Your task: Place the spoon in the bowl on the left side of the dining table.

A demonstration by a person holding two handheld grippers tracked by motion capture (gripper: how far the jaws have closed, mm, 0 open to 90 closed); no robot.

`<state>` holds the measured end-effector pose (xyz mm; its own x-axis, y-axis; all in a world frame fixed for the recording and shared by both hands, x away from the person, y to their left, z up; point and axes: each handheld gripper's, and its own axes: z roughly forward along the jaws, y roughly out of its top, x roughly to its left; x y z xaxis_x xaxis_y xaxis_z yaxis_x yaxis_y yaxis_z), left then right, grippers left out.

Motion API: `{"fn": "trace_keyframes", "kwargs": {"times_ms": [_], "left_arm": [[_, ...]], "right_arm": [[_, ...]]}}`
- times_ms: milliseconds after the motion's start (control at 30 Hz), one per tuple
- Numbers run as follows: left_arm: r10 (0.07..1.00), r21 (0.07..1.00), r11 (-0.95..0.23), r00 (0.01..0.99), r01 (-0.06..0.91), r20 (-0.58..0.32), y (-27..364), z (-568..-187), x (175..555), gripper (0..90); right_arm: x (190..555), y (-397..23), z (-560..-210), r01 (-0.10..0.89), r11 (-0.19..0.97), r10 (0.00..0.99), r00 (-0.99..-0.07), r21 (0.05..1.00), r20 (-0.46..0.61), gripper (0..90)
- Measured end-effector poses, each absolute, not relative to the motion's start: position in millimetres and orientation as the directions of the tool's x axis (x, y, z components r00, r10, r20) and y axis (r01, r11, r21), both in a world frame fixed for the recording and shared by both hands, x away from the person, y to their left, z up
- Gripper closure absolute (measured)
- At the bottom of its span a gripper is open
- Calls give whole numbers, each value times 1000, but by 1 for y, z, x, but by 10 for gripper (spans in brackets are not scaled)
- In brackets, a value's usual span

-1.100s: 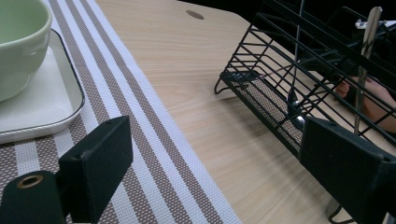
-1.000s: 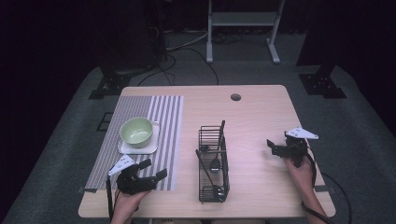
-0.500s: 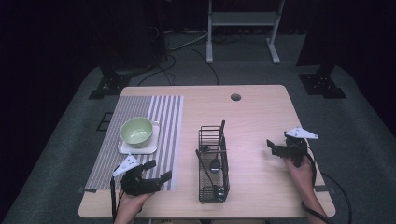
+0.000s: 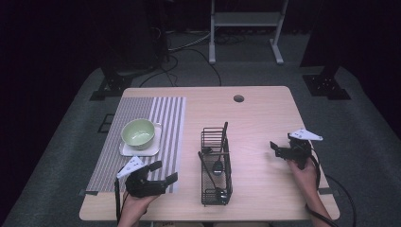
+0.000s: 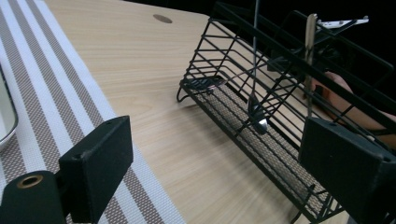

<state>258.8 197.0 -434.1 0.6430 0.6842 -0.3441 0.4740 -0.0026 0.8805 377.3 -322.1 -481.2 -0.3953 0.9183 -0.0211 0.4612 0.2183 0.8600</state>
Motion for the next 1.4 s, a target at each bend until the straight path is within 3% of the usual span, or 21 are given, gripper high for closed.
{"fn": "trace_keyframes", "kwargs": {"times_ms": [1400], "left_arm": [[572, 899, -65, 755, 432, -321, 146, -394, 268, 116]], "right_arm": [[377, -323, -481, 461, 208, 919, -395, 863, -10, 131]]}}
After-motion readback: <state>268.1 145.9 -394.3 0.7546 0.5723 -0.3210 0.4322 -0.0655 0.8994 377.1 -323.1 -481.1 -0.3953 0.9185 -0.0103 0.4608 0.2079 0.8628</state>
